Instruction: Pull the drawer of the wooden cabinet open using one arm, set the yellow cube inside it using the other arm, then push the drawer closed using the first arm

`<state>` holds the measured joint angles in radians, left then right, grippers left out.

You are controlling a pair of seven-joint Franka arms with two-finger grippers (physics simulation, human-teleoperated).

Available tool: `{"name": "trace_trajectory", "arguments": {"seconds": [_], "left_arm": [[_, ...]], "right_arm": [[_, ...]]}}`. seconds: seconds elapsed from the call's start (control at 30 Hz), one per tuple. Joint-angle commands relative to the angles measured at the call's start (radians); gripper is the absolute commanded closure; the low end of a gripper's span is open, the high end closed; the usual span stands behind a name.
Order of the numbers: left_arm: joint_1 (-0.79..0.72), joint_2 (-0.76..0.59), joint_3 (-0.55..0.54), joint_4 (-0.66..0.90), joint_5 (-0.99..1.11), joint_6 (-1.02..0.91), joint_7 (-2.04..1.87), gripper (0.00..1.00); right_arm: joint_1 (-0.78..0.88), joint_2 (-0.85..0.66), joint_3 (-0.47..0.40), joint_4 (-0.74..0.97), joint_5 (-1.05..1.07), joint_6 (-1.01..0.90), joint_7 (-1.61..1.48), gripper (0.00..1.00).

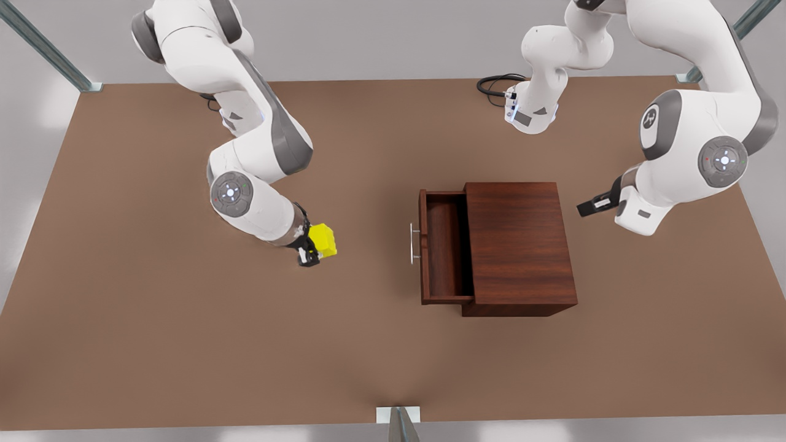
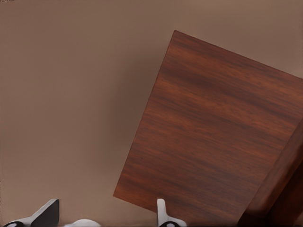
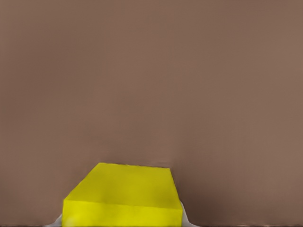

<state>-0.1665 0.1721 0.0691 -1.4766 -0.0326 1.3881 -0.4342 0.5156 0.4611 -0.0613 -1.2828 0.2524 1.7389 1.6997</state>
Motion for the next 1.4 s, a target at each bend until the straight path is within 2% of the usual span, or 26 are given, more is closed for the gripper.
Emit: {"name": "trace_trajectory", "arguments": {"seconds": [0.0, 0.2, 0.4, 0.5, 0.83, 1.03, 1.17, 1.2, 1.23, 1.37], "left_arm": [[0.001, -0.002, 0.000, -0.001, -0.003, -0.020, 0.313, 0.00], [0.001, -0.003, 0.000, -0.002, -0.001, -0.020, 0.313, 0.00], [-0.007, 0.000, -0.005, -0.001, 0.006, -0.004, 0.311, 0.00], [-0.005, 0.000, -0.002, 0.002, 0.003, -0.003, 0.313, 0.00], [0.001, -0.003, 0.000, 0.004, 0.000, -0.006, 0.313, 0.00], [-0.001, -0.005, 0.000, 0.010, 0.000, -0.006, 0.311, 0.00], [0.022, -0.002, 0.003, 0.030, -0.055, 0.005, 0.305, 0.00], [0.021, 0.000, -0.002, 0.033, -0.052, 0.003, 0.308, 0.00], [0.021, 0.007, -0.002, 0.051, -0.055, 0.000, 0.308, 0.00], [0.016, 0.023, -0.003, 0.051, -0.046, 0.008, 0.310, 0.00]], "right_arm": [[0.040, 0.037, 0.000, 0.043, 0.019, 0.013, 0.653, 0.52], [0.149, 0.191, -0.005, 0.241, 0.044, 0.065, 0.888, 0.52], [0.152, 0.264, 0.092, 0.287, 0.044, 0.260, 1.020, 0.52], [0.158, 0.344, 0.127, 0.373, 0.044, 0.271, 1.029, 0.52], [0.238, 0.438, 0.124, 0.436, 0.031, 0.297, 1.017, 0.53], [0.271, 0.468, 0.089, 0.447, 0.030, 0.346, 1.015, 0.53], [0.279, 0.482, 0.089, 0.458, 0.030, 0.353, 1.014, 0.53], [0.279, 0.482, 0.087, 0.458, 0.030, 0.357, 1.014, 0.30], [0.279, 0.482, 0.086, 0.458, 0.030, 0.358, 1.014, 0.00], [0.276, 0.476, 0.075, 0.458, 0.030, 0.355, 1.017, 0.00]]}}
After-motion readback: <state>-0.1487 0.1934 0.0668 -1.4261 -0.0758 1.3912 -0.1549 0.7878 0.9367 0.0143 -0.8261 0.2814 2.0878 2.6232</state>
